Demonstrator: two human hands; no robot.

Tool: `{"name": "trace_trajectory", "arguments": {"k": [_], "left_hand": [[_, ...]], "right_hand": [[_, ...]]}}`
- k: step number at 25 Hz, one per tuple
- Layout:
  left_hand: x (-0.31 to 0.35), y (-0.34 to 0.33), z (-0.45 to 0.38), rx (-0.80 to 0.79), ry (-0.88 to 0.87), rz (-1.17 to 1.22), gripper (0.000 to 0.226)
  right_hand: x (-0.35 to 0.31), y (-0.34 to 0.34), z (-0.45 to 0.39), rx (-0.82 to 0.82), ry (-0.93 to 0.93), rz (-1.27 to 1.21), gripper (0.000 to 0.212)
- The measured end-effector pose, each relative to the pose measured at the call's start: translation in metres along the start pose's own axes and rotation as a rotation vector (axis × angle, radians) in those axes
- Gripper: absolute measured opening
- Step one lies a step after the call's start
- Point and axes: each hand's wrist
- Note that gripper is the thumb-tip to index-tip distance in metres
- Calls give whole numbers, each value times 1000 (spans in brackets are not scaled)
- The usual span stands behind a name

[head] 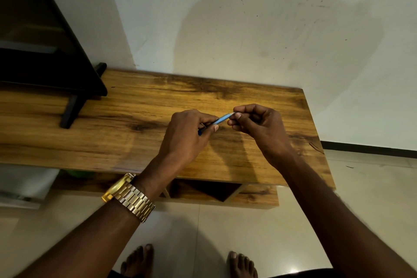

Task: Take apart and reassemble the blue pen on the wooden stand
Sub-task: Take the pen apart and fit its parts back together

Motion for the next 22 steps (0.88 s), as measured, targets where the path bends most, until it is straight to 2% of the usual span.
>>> {"name": "trace_trajectory", "arguments": {"k": [3,7,10,13,15,18,19,20,22], "left_hand": [[1,2,0,-24,-66,-74,32],[2,2,1,-82,-111,-125,34],[1,-1,3,-142,-102,-113,32],[3,-2,5,-135,20,42,30],[6,-4,6,-85,175,150,29],[4,-13,4,-38,355,187,26],[3,-16,2,-34,401,187,25],[3,-19,1,-32,443,180,23],[2,-28,1,-35,487,131,23]], "right_hand": [[3,6,-3,-51,56,153,19],[4,15,-7,-178,26,262,16],[6,18,-8,-200,-14,216,18],[0,17,-7,-192,-46,76,23],[-3,18,-10,-29,20,36,24],[0,32,-23,457,18,30,20],[2,39,-25,556,-4,75,18],[5,44,-25,596,0,181,17],[13,51,-23,518,99,507,14]]}}
Point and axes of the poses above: each hand's wrist, its own z-axis away from the middle knuckle, its own y-axis out of the back of the hand, x = y × z, and after that the axes turned 14 degrees about x, right-handed
